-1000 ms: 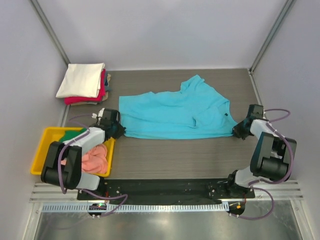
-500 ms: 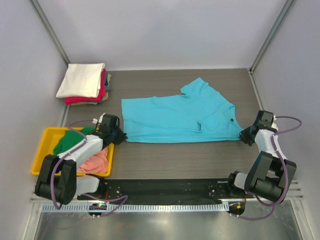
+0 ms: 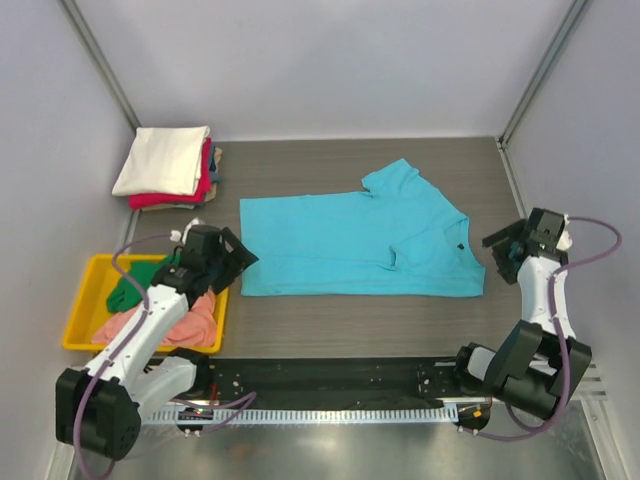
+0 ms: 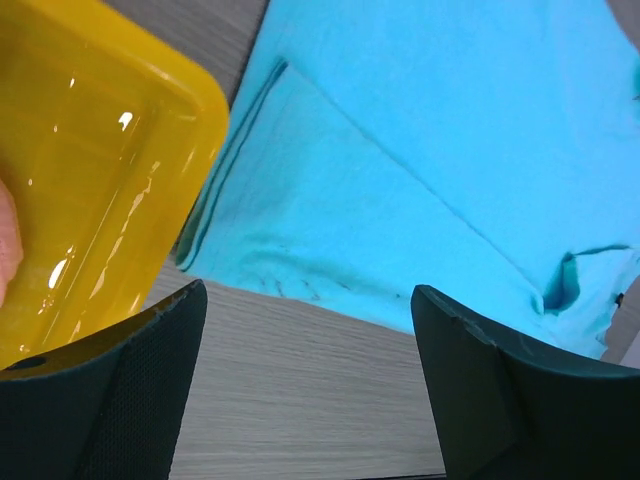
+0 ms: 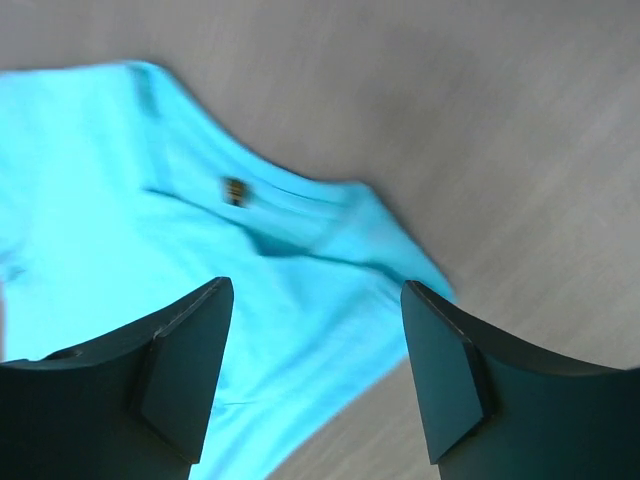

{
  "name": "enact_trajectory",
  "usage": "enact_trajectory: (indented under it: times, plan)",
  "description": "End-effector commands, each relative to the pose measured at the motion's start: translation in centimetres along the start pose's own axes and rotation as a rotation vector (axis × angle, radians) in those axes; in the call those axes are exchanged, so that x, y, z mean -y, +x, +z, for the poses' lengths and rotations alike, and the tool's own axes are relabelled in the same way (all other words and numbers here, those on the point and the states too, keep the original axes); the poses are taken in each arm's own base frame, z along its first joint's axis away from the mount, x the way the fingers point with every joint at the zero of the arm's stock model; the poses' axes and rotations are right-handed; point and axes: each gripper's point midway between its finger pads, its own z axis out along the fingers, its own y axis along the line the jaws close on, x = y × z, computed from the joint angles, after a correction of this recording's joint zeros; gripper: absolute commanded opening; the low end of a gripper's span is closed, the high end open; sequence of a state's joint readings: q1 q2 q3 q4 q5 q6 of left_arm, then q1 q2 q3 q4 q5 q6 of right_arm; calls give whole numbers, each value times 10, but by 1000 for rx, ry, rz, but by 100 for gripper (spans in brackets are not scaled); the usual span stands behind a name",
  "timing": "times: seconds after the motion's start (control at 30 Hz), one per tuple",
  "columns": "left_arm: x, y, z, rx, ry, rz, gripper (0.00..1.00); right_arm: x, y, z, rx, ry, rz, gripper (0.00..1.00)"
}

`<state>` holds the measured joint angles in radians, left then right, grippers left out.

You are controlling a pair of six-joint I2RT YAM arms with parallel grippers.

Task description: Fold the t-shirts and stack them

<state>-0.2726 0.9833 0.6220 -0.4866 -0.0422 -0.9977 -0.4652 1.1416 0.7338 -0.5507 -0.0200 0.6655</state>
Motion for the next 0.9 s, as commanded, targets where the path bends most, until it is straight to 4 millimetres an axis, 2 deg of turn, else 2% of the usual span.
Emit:
enact_trajectory:
  times: [0.0,0.03,0.07,0.1,0.13,0.17,0.2,0.23,0.27,0.3,0.33,0.37,0.4,0.43,0.47,0.5,0.53,0.57,0.6,0.67,0.73,0.77,0.8,0.83,0.87]
  plan:
    - [27,-29,-32,73,53,74,84,-87,-45,-26,108,-256,-124,75]
    - [30,-32,-38,80,66,116,84,-113,-57,-25,121,-278,-172,76]
    - [33,-35,-43,87,78,141,84,-130,-55,-23,112,-281,-227,76]
    - [37,-39,-51,96,85,163,84,-158,-39,-25,88,-319,-330,76]
    - [37,-41,-57,105,89,218,84,-188,-46,-15,74,-332,-364,76]
    - [37,-43,-62,107,84,245,84,-204,-41,-11,47,-340,-399,76]
    - [33,-45,-71,103,58,269,84,-241,-47,-19,74,-397,-455,76]
    - [29,-48,-77,118,41,292,83,-255,-47,-14,74,-406,-481,76]
    - [21,-56,-82,152,-3,316,83,-262,-38,17,31,-378,-512,76]
    - [14,-55,-86,155,-32,328,83,-291,-52,9,73,-431,-535,77]
    - [12,-59,-94,184,-29,333,83,-306,-47,15,68,-460,-584,77]
    - [10,-60,-97,197,-29,343,84,-309,-36,52,28,-427,-606,77]
    - [5,-59,-101,197,-39,364,83,-320,-35,60,29,-437,-624,78]
    - [4,-59,-104,203,-35,373,84,-347,-42,56,61,-490,-642,78]
    - [1,-59,-110,216,-33,398,84,-344,-30,90,23,-445,-664,78]
    - [-5,-61,-109,236,-57,386,84,-366,-42,85,66,-477,-671,78]
    - [-10,-63,-110,256,-71,373,84,-372,-39,91,71,-475,-690,78]
    - [-10,-66,-116,294,-55,357,84,-374,-38,100,76,-462,-712,78]
    - [-12,-63,-113,292,-46,361,84,-377,-38,119,91,-438,-722,79]
    - [-6,-63,-115,316,3,376,83,-379,-33,135,89,-431,-754,80]
    - [-8,-69,-121,350,-4,378,83,-378,-30,155,93,-413,-774,82]
    - [-11,-70,-122,358,-17,376,83,-387,-9,157,88,-422,-812,82]
    - [-11,-71,-123,368,-21,374,82,-390,-8,158,102,-426,-839,82]
    - [-11,-71,-123,366,-20,373,82,-383,-1,176,103,-385,-855,83]
    - [-11,-71,-123,362,-20,374,81,-385,6,179,103,-382,-870,83]
